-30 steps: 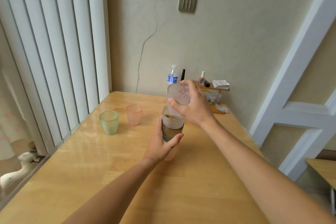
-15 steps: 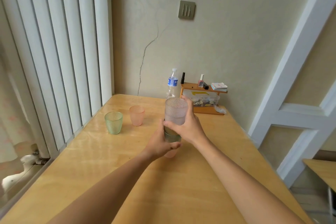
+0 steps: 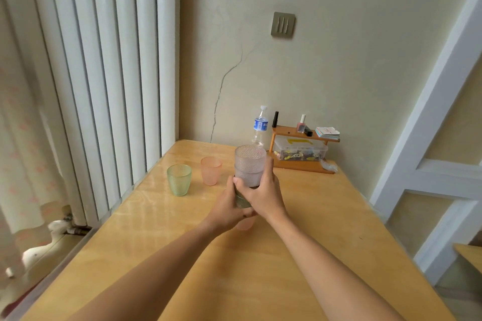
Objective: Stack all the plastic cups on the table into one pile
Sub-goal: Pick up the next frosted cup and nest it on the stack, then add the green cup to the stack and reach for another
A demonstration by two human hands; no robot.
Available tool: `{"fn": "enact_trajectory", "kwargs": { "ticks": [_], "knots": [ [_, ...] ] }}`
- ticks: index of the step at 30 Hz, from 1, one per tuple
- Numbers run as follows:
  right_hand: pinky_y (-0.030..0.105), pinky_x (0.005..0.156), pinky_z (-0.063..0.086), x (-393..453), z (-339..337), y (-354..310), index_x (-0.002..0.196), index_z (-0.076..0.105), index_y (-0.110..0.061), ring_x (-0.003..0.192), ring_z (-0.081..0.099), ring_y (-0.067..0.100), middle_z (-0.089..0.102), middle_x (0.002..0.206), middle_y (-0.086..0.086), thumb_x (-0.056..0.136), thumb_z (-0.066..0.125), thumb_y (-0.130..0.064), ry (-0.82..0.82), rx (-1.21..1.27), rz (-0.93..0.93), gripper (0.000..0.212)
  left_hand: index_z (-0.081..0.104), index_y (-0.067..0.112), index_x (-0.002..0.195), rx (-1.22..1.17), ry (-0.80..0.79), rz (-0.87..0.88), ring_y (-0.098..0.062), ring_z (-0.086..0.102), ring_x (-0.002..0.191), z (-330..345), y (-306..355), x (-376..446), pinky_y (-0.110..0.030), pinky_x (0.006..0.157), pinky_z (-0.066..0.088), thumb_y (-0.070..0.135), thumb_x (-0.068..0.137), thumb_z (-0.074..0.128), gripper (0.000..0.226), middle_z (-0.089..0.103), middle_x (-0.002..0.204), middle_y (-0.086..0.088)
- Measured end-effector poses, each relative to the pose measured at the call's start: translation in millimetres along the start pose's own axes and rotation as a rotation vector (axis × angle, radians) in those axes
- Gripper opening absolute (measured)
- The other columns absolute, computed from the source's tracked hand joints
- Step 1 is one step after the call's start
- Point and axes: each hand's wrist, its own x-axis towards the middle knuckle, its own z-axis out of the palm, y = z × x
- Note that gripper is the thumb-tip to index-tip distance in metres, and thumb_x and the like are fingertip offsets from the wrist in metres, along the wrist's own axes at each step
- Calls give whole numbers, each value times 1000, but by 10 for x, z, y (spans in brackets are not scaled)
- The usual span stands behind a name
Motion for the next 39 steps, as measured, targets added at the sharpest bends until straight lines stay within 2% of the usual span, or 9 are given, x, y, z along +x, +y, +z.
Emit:
{"fn": "enact_trajectory", "kwargs": {
  "ticks": [4,7,12,14,17,21,27,32,39],
  "knots": [
    [39,79,56,-36,108,102,131,41,-20,100,66,24,66,111,-1,75,74,-52,94,13,-25,72,31,14,143,148,-157,10,-9,62,103,-145,-16,-14,-41,93,57,9,80,74,76,65,124,-7],
    [29,77,52,-47,139,154,136,38,-21,98,65,22,65,110,-2,75,70,-56,161,10,-54,77,27,18,152,324,-251,16,-23,54,123,-314,-25,27,-36,103,50,2,75,56,83,55,130,-4],
    [31,77,55,-52,227,222,139,35,-25,98,65,23,66,114,3,76,70,-51,222,43,-92,77,52,11,142,613,203,72,-32,60,119,-631,-76,215,-41,86,54,-6,77,53,67,52,144,-7],
    [32,76,55,-51,270,270,141,39,-18,98,66,24,67,115,4,75,70,-51,246,50,-88,80,52,13,143,720,341,-28,-36,54,129,-776,-147,287,-42,99,47,1,84,57,61,46,152,-9],
    [29,77,53,-51,317,316,141,44,-12,100,66,23,67,117,3,73,69,-53,277,72,-67,83,38,21,159,790,325,-244,-38,22,159,-983,-298,344,-50,126,25,23,96,62,68,25,170,-15],
    [28,75,53,-51,335,324,139,46,-10,96,65,21,67,114,3,73,69,-53,289,94,-74,81,19,24,168,881,258,-388,-38,-7,165,-1151,-476,399,-54,131,8,49,99,62,85,6,177,-17],
    [19,72,48,-57,349,305,139,46,-5,91,62,16,65,110,0,74,68,-52,290,112,-64,83,38,15,157,934,286,-295,-29,30,158,-1191,-444,414,-52,126,20,27,102,65,62,44,163,-7],
    [25,73,51,-76,346,294,141,46,-6,91,62,14,67,111,2,75,69,-51,294,113,-48,83,49,11,151,845,232,-250,-34,35,150,-1177,-432,407,-46,116,45,18,96,74,60,44,158,-11],
    [28,74,54,-112,334,259,141,46,-10,93,66,22,70,112,5,75,69,-51,286,127,-30,82,59,15,148,777,315,-79,-33,47,140,-1099,-31,406,-44,109,49,32,97,73,56,53,150,-11]
  ]
}}
